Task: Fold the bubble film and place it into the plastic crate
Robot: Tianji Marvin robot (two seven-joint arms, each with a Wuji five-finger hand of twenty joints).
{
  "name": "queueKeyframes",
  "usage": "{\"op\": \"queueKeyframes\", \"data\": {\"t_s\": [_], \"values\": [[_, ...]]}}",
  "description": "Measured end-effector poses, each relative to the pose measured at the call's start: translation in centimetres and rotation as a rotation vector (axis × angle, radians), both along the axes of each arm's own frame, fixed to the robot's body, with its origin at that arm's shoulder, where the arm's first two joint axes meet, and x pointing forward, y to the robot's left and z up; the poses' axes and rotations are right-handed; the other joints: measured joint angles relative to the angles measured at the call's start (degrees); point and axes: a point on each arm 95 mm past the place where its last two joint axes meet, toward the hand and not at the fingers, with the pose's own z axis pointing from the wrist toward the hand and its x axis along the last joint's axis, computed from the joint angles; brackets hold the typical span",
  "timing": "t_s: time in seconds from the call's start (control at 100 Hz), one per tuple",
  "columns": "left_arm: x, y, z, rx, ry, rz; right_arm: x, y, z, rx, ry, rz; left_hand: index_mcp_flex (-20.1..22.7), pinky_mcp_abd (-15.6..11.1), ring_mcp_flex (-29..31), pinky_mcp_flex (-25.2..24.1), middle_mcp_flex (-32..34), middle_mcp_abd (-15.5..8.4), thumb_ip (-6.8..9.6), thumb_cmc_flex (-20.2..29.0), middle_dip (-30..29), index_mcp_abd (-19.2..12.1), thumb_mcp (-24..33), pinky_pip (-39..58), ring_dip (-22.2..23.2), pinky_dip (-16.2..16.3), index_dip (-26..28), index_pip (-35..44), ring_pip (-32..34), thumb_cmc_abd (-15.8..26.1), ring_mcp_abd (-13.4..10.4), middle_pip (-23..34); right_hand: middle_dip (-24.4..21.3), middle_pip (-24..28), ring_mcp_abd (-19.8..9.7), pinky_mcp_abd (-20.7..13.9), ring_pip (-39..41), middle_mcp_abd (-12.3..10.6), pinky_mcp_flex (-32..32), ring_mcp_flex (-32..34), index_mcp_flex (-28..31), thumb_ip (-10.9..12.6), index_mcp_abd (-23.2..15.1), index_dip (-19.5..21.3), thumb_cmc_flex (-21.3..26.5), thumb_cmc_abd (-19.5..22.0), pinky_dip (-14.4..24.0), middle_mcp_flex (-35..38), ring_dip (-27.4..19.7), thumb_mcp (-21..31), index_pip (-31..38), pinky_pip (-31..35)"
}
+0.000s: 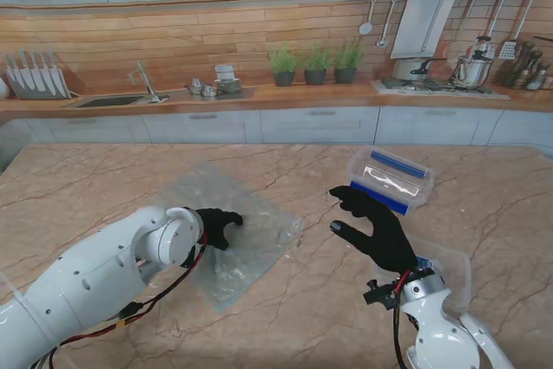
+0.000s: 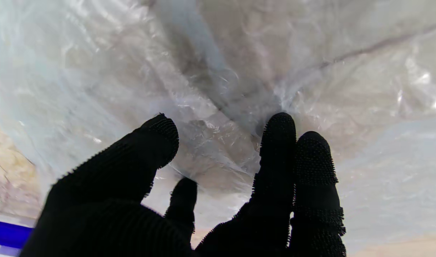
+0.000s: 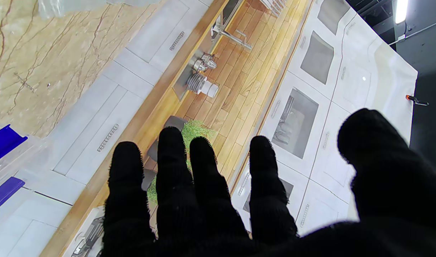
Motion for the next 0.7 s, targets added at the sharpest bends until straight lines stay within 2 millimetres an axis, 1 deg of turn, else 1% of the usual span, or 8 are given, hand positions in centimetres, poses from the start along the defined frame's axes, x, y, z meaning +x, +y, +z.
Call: {"op": "queueKeyframes", "data": {"t_s": [0.05, 0.13, 0.29, 0.36, 0.45, 0.54, 0.58, 0.7], "values": [[-0.2, -0.4, 0.1, 0.025, -0.009, -0.036, 0.0, 0.0, 0.0, 0.002, -0.001, -0.001, -0.02, -0.02, 0.07, -0.14, 1.86, -0.89, 0.0, -0.04, 1.05, 3.04, -0.01, 0.0, -0.73, 0.02, -0.19, -0.68, -0.59, 0.0, -0.67, 0.41, 0.0, 0.0, 0.01, 0.0, 0.0, 0.0, 0.0, 0.0, 0.0, 0.0, 0.0, 0.0, 0.0, 0.0, 0.01, 0.0, 0.0, 0.0, -0.01, 0.0], [-0.5, -0.8, 0.2, 0.05, -0.022, -0.098, -0.1, 0.0, 0.1, 0.005, -0.004, -0.003, 1.03, -0.06, 0.13, -0.33, 2.99, -2.93, 0.0, -0.07, 2.36, 4.75, -0.01, 0.0, -0.91, 0.02, -0.25, -0.69, -0.6, 0.0, -0.93, 2.22, 0.0, 0.0, 0.01, 0.01, 0.0, 0.0, 0.0, 0.0, 0.01, 0.0, 0.0, 0.0, -0.05, 0.01, 0.01, 0.04, 0.0, 0.0, -0.01, 0.0], [-2.1, -1.1, 0.2, -0.012, -0.031, -0.172, -0.2, -0.1, 0.1, 0.01, -0.007, -0.007, 7.04, -0.06, -0.73, -2.97, 3.5, -4.83, 0.0, -0.15, 2.95, 4.82, 0.27, -2.23, -0.93, -0.03, 0.57, -0.38, -3.18, 0.0, -1.39, 2.6, 0.0, 0.0, 0.03, 0.02, 0.0, 0.01, 0.0, 0.01, 0.05, 0.0, 0.0, 0.0, -0.07, 0.02, 0.02, 0.05, 0.0, 0.0, -0.01, 0.0], [-2.9, -1.3, 0.1, 0.011, -0.063, -0.246, -0.2, -0.1, 0.1, 0.011, -0.007, -0.007, 8.12, -0.09, -2.93, -5.11, 3.58, -9.23, 0.0, -0.17, 3.16, 4.82, 0.98, -5.16, -0.92, -0.94, 0.72, -0.38, -5.55, 0.0, -1.75, 2.63, 0.0, 0.0, 0.07, 0.03, 0.0, 0.01, 0.0, 0.02, 0.59, 0.0, 0.0, -0.01, -0.07, 0.02, 0.03, 0.05, 0.0, 0.0, -0.03, 0.0], [-3.6, -1.2, 0.1, -0.004, -0.084, -0.281, -0.2, -0.1, 0.1, 0.012, -0.008, -0.007, 12.08, -0.1, -6.46, -7.92, 4.13, -15.31, 0.0, -0.17, 3.17, 0.95, 1.8, -9.26, -2.41, -2.79, 3.14, 2.01, -9.52, 0.0, -1.58, 2.74, 0.0, 0.0, 0.12, 0.03, 0.0, 0.02, 0.01, 0.02, 0.6, 0.0, 0.0, -0.05, -0.07, 0.03, 0.04, 0.05, 0.01, 0.0, -0.03, 0.0], [-4.1, -1.1, 0.1, -0.086, -0.076, -0.299, -0.2, -0.1, 0.1, 0.013, -0.009, -0.007, 17.76, -0.1, -9.18, -9.44, 4.16, -19.86, 0.0, -0.17, 3.17, -5.18, 2.41, -12.12, -2.55, -4.17, 5.99, 7.06, -10.64, 0.0, 1.56, 2.74, 0.0, 0.0, 0.14, 0.03, 0.0, 0.02, 0.01, 0.02, 0.6, 0.0, 0.0, -0.07, -0.08, 0.04, 0.06, 0.06, 0.01, 0.0, -0.03, 0.0], [-4.4, -1.1, 0.0, -0.118, -0.075, -0.309, -0.2, -0.1, 0.1, 0.013, -0.009, -0.007, 18.88, -0.1, -9.75, -9.54, 4.92, -22.44, 0.0, -0.17, 3.17, -5.61, 2.46, -12.55, -2.55, -4.39, 6.68, 8.25, -10.74, 0.0, 2.05, 2.74, 0.0, 0.0, 0.14, 0.03, 0.01, 0.02, 0.01, 0.02, 0.6, 0.0, 0.0, -0.07, -0.08, 0.04, 0.07, 0.06, 0.0, 0.0, -0.04, 0.0], [-5.0, -1.3, -0.2, -0.135, -0.09, -0.326, -0.2, -0.1, 0.1, 0.013, -0.009, -0.007, 19.14, 0.01, -9.89, -9.57, 5.78, -24.04, 0.01, -0.17, 3.12, -6.28, 2.51, -12.58, -2.66, -4.45, 7.32, 8.95, -11.92, 0.0, 2.87, 2.75, 0.0, 0.0, 0.14, 0.03, 0.01, 0.02, 0.01, 0.02, 0.6, 0.0, 0.0, -0.08, -0.08, 0.23, 0.09, 0.06, 0.01, 0.0, -0.04, 0.01]]}}
